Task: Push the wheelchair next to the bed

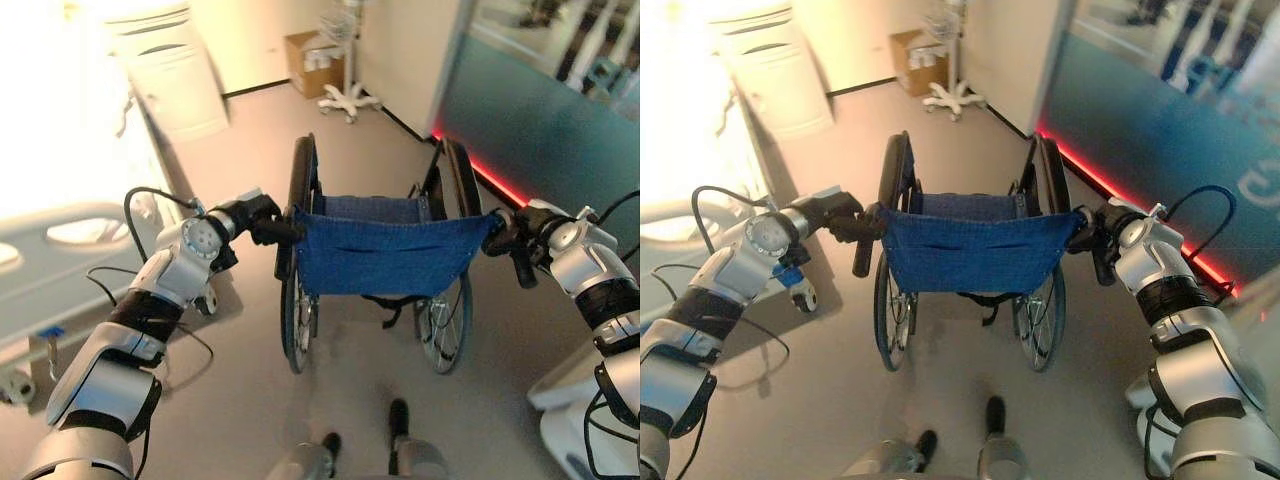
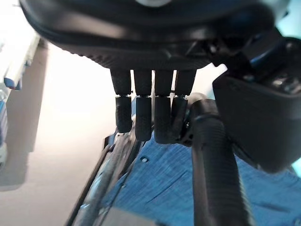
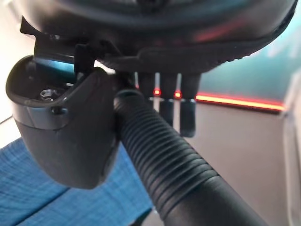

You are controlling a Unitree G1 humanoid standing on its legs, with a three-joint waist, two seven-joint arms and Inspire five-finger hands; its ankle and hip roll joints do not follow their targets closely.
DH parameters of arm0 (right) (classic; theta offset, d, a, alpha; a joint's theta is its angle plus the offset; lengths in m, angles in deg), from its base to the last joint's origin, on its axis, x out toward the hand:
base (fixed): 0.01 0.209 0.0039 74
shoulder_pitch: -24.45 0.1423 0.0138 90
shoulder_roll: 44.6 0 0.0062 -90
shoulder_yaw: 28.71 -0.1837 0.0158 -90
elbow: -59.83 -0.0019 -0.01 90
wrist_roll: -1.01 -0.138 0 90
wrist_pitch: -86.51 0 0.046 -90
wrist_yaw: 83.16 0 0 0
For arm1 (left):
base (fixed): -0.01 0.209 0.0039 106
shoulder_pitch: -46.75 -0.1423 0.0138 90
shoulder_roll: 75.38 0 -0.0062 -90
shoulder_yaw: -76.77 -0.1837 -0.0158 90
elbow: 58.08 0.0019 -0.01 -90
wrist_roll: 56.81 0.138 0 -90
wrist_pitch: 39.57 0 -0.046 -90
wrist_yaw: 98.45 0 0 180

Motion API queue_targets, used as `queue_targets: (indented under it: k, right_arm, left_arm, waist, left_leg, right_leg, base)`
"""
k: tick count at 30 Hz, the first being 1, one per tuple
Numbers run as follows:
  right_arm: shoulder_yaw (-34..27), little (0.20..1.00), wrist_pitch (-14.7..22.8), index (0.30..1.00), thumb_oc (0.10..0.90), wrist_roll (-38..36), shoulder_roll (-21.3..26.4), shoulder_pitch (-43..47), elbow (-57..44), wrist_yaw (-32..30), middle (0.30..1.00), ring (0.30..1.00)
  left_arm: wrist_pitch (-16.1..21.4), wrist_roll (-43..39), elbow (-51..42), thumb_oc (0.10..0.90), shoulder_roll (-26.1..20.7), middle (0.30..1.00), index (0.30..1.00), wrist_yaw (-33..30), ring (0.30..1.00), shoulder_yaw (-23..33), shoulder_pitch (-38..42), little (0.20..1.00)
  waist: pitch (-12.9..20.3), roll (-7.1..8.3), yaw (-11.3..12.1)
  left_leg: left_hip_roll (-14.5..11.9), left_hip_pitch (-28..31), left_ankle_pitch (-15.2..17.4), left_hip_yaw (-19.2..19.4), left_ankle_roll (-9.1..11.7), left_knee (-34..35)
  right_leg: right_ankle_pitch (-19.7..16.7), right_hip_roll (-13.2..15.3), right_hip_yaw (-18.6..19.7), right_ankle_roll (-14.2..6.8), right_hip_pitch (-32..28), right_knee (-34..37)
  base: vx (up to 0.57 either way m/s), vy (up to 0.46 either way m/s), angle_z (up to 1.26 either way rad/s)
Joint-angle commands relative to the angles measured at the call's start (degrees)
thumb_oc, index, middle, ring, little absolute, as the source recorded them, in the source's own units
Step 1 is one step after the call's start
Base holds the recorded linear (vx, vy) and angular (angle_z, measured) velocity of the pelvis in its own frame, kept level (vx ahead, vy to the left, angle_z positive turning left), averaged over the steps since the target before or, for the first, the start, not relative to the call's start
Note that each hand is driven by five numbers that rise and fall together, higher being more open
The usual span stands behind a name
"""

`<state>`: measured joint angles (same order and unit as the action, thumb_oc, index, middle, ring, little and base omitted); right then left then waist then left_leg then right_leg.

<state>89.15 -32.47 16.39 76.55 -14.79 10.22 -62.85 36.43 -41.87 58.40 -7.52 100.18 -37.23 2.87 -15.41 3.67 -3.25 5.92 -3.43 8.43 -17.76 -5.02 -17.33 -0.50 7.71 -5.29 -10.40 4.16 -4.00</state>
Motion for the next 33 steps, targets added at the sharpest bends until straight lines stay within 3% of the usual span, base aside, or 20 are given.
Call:
queue_targets:
  k: [1,4,8,12,14,16,17,18,20,23,25,26,28,33]
  right_arm:
    - [12.87,0.300,12.11,0.300,0.400,7.12,0.35,5.99,-5.88,2.00,0.300,0.300]
    - [12.12,0.300,12.65,0.300,0.400,6.98,0.55,4.86,-5.44,0.23,0.300,0.300]
    - [11.82,0.300,13.13,0.300,0.400,7.32,0.32,3.75,-6.15,0.73,0.300,0.300]
    - [12.01,0.300,14.03,0.300,0.400,7.46,0.30,2.66,-7.62,1.10,0.300,0.300]
    - [12.04,0.300,14.09,0.300,0.400,7.21,0.71,2.07,-8.16,1.04,0.300,0.300]
    - [11.92,0.300,14.31,0.300,0.400,7.30,0.53,0.81,-8.37,0.02,0.300,0.300]
    - [11.37,0.300,13.91,0.300,0.400,8.12,-0.31,-0.25,-8.19,-1.10,0.300,0.300]
    - [11.24,0.300,13.80,0.300,0.400,8.43,-0.68,-0.43,-7.96,-1.48,0.300,0.300]
    - [10.42,0.300,13.70,0.300,0.400,10.13,-2.15,-1.42,-7.33,-3.02,0.300,0.300]
    - [9.82,0.300,14.40,0.300,0.400,11.80,-2.22,-0.72,-6.52,-3.10,0.300,0.300]
    - [9.94,0.300,14.97,0.300,0.400,11.78,-2.02,-0.26,-6.02,-3.19,0.300,0.300]
    - [9.92,0.300,16.22,0.300,0.400,11.69,-2.52,0.18,-5.60,-1.60,0.300,0.300]
    - [10.47,0.300,16.39,0.300,0.400,11.96,-2.94,-0.10,-6.47,-0.83,0.300,0.300]
    - [10.82,0.300,16.74,0.300,0.400,11.51,-4.63,-0.52,-5.72,-1.52,0.300,0.300]
  left_arm:
    - [-2.06,0.69,2.38,0.400,-2.64,0.300,0.300,-0.89,0.300,-6.31,-9.84,0.300]
    - [-3.96,0.49,4.55,0.400,0.17,0.300,0.300,-5.06,0.300,-6.34,-8.71,0.300]
    - [-5.10,0.44,6.80,0.400,2.07,0.300,0.300,-6.57,0.300,-5.79,-8.71,0.300]
    - [-3.94,1.43,7.57,0.400,2.60,0.300,0.300,-5.64,0.300,-4.92,-10.12,0.300]
    - [-3.62,1.48,7.46,0.400,2.51,0.300,0.300,-5.13,0.300,-4.94,-10.55,0.300]
    - [-3.02,1.78,7.36,0.400,3.18,0.300,0.300,-5.13,0.300,-5.15,-11.20,0.300]
    - [-2.60,2.18,6.35,0.400,3.26,0.300,0.300,-4.80,0.300,-5.32,-11.46,0.300]
    - [-2.52,2.20,6.10,0.400,3.33,0.300,0.300,-4.79,0.300,-5.37,-11.46,0.300]
    - [-1.84,2.53,5.50,0.400,3.71,0.300,0.300,-5.08,0.300,-5.55,-11.59,0.300]
    - [-1.05,3.26,4.25,0.400,3.09,0.300,0.300,-4.62,0.300,-5.71,-11.48,0.300]
    - [-1.25,3.38,4.10,0.400,2.97,0.300,0.300,-4.65,0.300,-5.58,-11.10,0.300]
    - [-2.57,3.66,3.87,0.400,2.78,0.300,0.300,-3.45,0.300,-4.54,-11.09,0.300]
    - [-1.72,4.67,4.10,0.400,0.94,0.300,0.300,-1.36,0.300,-4.43,-10.69,0.300]
    - [-1.49,5.82,4.45,0.400,-0.03,0.300,0.300,-0.12,0.300,-4.45,-11.46,0.300]
  waist:
    - [1.90,-0.23,5.98]
    - [1.98,-0.12,3.88]
    - [3.48,-0.46,3.34]
    - [5.33,-0.53,2.62]
    - [5.64,-0.47,2.56]
    - [5.24,-0.37,3.16]
    - [3.83,-0.57,4.54]
    - [3.22,-0.73,5.09]
    - [1.06,-1.54,7.21]
    - [-0.78,-2.75,10.72]
    - [-0.65,-2.61,11.17]
    - [0.50,-2.02,11.26]
    - [1.98,-1.63,12.01]
    - [4.57,-1.03,13.17]
  left_leg:
    - [-6.82,9.74,2.25,9.65,4.98,1.58]
    - [-12.03,10.86,-4.84,13.91,7.63,3.69]
    - [-13.32,11.52,-10.91,13.93,8.99,5.70]
    - [-14.30,12.59,-16.37,15.02,10.00,1.35]
    - [-14.32,11.97,-17.11,15.73,9.97,-0.30]
    - [-12.54,9.21,-15.98,16.55,9.12,-1.42]
    - [-9.36,4.84,-13.69,17.40,7.80,0.77]
    - [-8.71,3.24,-13.72,18.08,7.93,1.24]
    - [-7.28,-3.02,-15.47,21.53,8.68,3.38]
    - [-6.88,-10.93,-21.22,25.08,9.58,10.44]
    - [-6.68,-10.81,-20.51,26.17,9.18,11.19]
    - [-5.18,-8.24,-16.24,26.29,7.34,10.53]
    - [-4.65,-4.48,-13.44,25.08,5.27,12.39]
    - [-3.88,-1.32,-12.18,23.77,4.09,14.83]
  right_leg:
    - [-7.12,2.21,0.29,1.35,7.08,-6.80]
    - [-5.65,1.33,-3.10,2.71,4.76,-5.41]
    - [-3.96,-0.17,-5.26,4.27,2.69,-4.34]
    - [-1.70,-1.36,-7.48,6.64,1.25,-4.27]
    - [-0.96,-1.71,-8.10,7.40,0.37,-4.24]
    - [0.25,-2.50,-8.28,7.91,-1.79,-4.30]
    - [0.92,-3.33,-7.34,7.55,-4.44,-4.37]
    - [1.29,-3.69,-7.12,7.48,-5.64,-4.17]
    - [2.57,-4.94,-6.88,7.38,-10.12,-2.80]
    - [3.63,-6.32,-5.57,6.91,-16.17,-0.02]
    - [3.69,-6.03,-5.76,6.66,-16.60,0.61]
    - [3.08,-4.66,-6.50,5.55,-15.45,0.50]
    - [3.46,-2.99,-8.37,4.35,-15.01,-1.01]
    - [2.20,-0.61,-9.42,2.03,-14.94,-3.19]
  base:
    - [0.44,-0.340,0.96]
    - [0.34,-0.278,0.81]
    - [0.33,-0.181,0.56]
    - [0.34,-0.129,0.17]
    - [0.26,-0.078,0.10]
    - [0.42,-0.086,0.11]
    - [0.41,-0.052,0.08]
    - [0.38,-0.025,0.15]
    - [0.33,0.033,0.05]
    - [0.37,0.096,-0.46]
    - [0.26,0.161,-1.05]
    - [0.31,0.191,-1.05]
    - [0.40,0.178,-0.72]
    - [0.31,0.119,-0.14]
